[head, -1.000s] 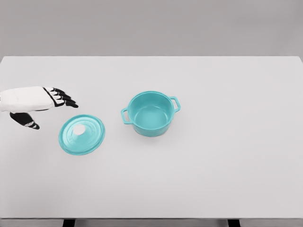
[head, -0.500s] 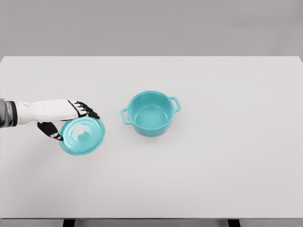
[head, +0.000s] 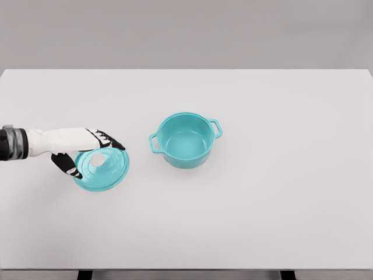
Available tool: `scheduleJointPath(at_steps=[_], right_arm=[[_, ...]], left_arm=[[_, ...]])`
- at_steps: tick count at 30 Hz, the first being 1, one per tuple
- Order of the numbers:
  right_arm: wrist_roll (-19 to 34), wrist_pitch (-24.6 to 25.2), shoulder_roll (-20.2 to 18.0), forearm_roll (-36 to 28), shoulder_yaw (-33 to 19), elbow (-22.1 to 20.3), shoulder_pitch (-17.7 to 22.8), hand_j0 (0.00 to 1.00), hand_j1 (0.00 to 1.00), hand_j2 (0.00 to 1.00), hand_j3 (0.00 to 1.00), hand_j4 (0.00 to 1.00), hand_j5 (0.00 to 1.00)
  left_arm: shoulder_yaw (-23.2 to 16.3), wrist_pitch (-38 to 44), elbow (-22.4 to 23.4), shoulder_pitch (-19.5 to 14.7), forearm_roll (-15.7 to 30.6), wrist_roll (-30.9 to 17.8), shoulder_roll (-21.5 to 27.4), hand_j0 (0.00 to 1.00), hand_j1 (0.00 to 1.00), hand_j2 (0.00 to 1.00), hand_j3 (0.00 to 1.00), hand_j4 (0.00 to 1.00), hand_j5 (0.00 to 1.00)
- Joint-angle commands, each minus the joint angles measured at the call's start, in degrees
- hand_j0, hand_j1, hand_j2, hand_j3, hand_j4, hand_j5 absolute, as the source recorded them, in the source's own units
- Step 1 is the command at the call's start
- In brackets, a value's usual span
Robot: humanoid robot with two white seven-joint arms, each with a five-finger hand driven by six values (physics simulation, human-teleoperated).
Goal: Cover the pot with left arm
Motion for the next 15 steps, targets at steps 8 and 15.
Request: scheduleJointPath(at_steps=[8, 15], right_arm=[[0.02, -0.01, -0.01, -0.02, 0.01, 0.00, 0.00, 1.00, 1.00, 1.00, 1.00, 1.00, 1.00], [0.02, -0.01, -0.01, -0.02, 0.01, 0.00, 0.00, 1.00, 1.00, 1.00, 1.00, 1.00, 1.00]], left_arm=[[-0.16, -0.04, 0.03, -0.09, 0.15, 0.02, 0.14, 0.83, 0.83, 0.83, 0.83, 0.83, 0.83], [-0.86, 0.05, 0.99, -0.26, 0.06, 0.02, 0.06, 0.77, 0.77, 0.77, 0.77, 0.77, 0.77]])
